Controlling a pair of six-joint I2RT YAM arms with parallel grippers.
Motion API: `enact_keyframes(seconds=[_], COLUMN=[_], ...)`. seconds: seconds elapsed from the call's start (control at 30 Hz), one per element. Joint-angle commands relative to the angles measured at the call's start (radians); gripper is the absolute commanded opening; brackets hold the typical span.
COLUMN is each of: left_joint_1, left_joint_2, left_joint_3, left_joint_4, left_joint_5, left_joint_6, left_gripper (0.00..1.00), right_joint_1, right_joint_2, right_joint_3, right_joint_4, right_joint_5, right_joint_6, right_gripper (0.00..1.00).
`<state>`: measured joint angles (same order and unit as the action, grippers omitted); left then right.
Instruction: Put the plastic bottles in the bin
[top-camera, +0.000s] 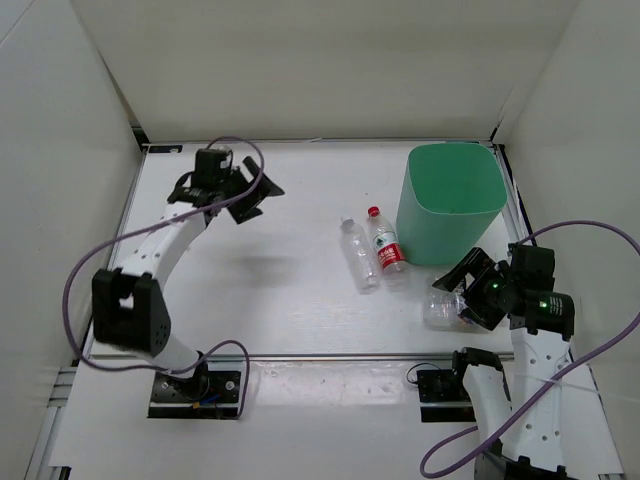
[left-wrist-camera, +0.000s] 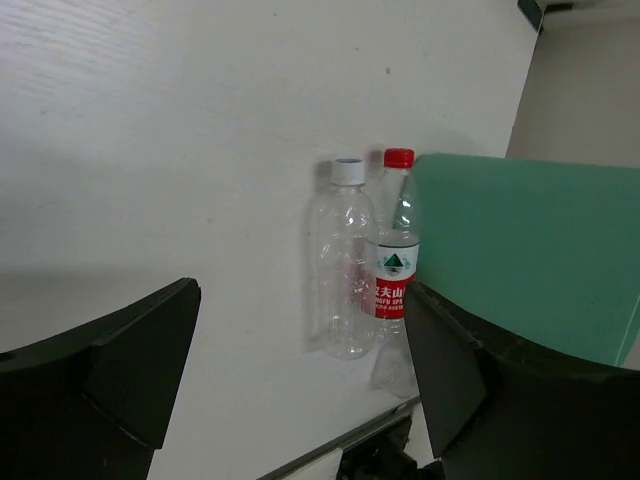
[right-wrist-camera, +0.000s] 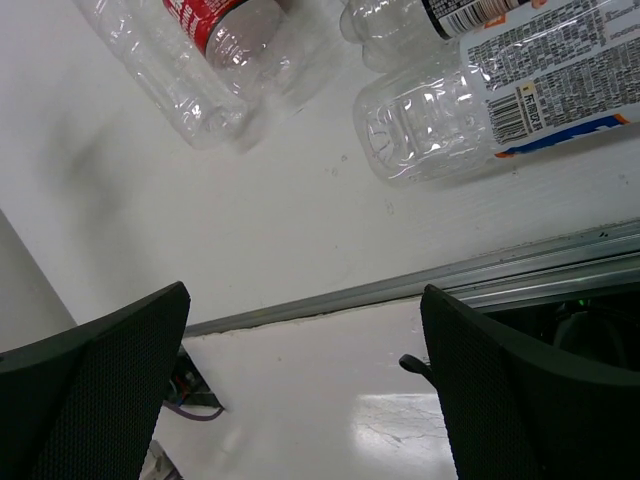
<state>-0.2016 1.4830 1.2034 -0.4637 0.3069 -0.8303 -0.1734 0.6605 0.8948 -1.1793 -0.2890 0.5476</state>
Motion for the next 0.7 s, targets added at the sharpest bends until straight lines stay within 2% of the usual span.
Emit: enact_keyframes(seconds=[0.0, 0.1, 0.17, 0.27, 0.43, 0.67], left_joint_1=[-0.065, -0.136, -0.192, -0.269, -0.318, -0.383], left_joint_2=[0.158, 0.316, 0.431, 0.522, 0.614, 0.691], left_joint_3=[0.147, 0.296, 0.401, 0.482, 0.510, 0.524], left_joint_4=[0.016, 0.016, 0.016, 0.016, 0.016, 0.016], left_joint_5=[0.124, 0.133, 0.133, 0.133, 0.077, 0.077], left_joint_6=[0.086, 0.086, 0.086, 0.086, 0.086, 0.076], left_gripper=[0.93, 0.93, 0.97, 1.00, 1.00, 1.00], right_joint_1=[0.012, 0.012, 0.012, 0.012, 0.012, 0.012], right_joint_2=[-0.007, -0.007, -0.007, -0.007, -0.016, -0.079], right_joint_3=[0.027, 0.065, 0.098, 0.151, 0.187, 0.197], right_joint_4=[0.004, -0.051, -0.065, -0.103, -0.152, -0.220], right_joint_5=[0.019, 0.028, 0.015, -0.010, -0.010, 0.001], right_joint_6=[-0.024, -0.057, -0.057, -0.075, -0.075, -0.064], right_gripper=[1.00, 1.00, 1.00, 1.00, 1.00, 1.00])
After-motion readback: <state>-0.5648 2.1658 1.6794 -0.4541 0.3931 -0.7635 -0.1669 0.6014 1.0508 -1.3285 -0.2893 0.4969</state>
